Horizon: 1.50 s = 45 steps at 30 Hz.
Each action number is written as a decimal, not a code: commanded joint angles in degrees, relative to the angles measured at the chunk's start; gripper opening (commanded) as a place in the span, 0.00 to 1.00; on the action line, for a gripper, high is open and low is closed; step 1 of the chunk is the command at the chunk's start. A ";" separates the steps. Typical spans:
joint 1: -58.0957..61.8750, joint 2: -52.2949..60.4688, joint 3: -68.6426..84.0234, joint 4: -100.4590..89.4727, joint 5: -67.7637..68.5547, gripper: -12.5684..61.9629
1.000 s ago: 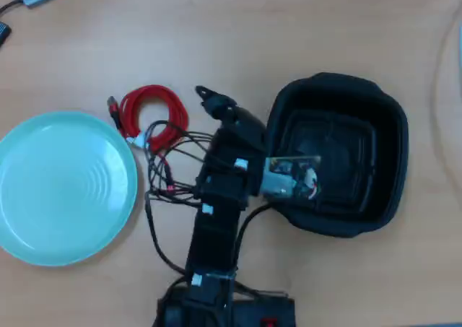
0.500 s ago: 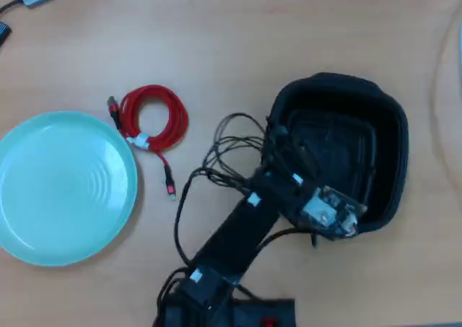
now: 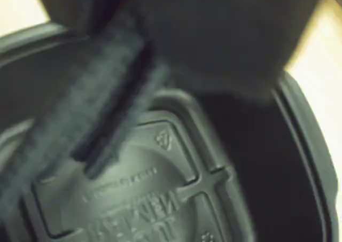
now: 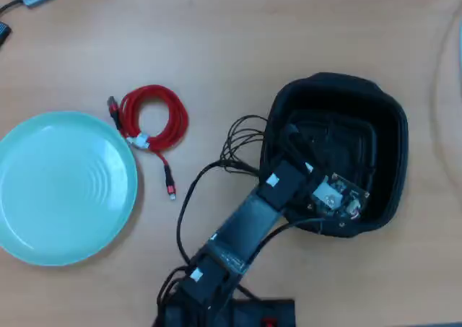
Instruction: Put a black charging cable in a black bowl and put a red charging cable in a green bowl
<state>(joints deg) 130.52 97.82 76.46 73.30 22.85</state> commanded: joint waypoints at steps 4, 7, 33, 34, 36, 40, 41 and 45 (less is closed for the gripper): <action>0.79 2.29 0.53 -4.04 -0.44 0.08; 0.70 1.67 2.55 -3.96 -0.09 0.08; 3.69 -10.81 5.71 -3.25 -0.26 0.28; 3.69 -10.72 5.71 -3.25 -0.53 0.35; 3.69 -10.37 5.62 -3.34 -0.53 0.46; 3.87 -7.47 5.27 -3.43 -0.53 0.53; 3.87 -5.45 5.19 -3.43 -0.53 0.53; 3.78 5.19 5.01 -3.87 0.18 0.53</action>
<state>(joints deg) 134.03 94.75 83.41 70.40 22.76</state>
